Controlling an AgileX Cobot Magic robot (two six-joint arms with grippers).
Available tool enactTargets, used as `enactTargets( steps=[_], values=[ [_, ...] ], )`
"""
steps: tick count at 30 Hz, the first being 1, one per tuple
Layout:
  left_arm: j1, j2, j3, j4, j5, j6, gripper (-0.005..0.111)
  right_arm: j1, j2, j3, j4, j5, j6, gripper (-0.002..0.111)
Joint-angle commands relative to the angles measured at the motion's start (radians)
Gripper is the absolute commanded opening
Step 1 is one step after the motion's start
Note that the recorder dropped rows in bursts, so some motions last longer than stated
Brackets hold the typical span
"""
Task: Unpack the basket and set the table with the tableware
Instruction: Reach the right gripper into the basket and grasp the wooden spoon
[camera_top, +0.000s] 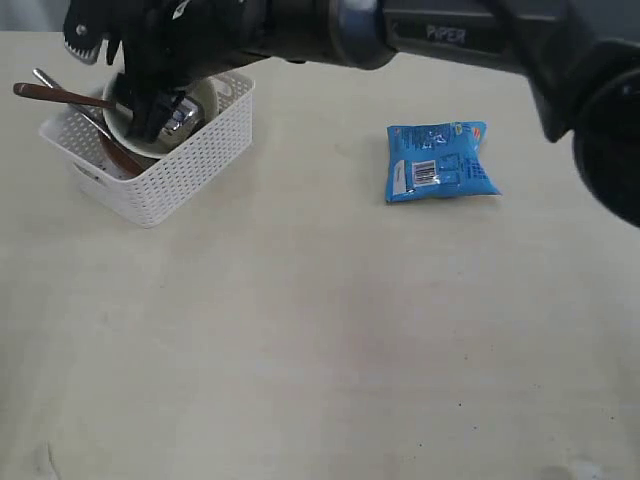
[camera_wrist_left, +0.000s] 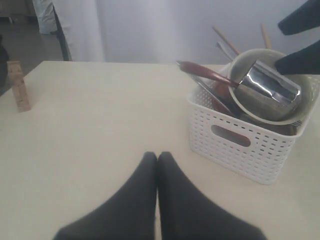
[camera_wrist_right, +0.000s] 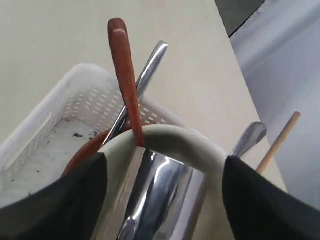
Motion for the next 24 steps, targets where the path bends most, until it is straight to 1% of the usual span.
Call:
enactTargets(
  steps=[1, 7, 15, 24],
  values=[
    [-0.002, -0.006, 0.002, 0.006, -0.005, -0.002, 0.000, 0.016, 0.073, -0.086, 0.018, -0.019, -0.044, 0.062],
    [-0.002, -0.006, 0.002, 0.006, -0.005, -0.002, 0.000, 0.043, 0.154, -0.203, 0.026, -0.017, -0.053, 0.062],
    [-0.002, -0.006, 0.002, 0.006, -0.005, -0.002, 0.000, 0.076, 0.232, -0.306, 0.026, -0.015, -0.055, 0.062],
    [-0.002, -0.006, 0.002, 0.006, -0.005, -0.002, 0.000, 0.082, 0.315, -0.396, 0.026, -0.025, -0.053, 0.062]
  ],
)
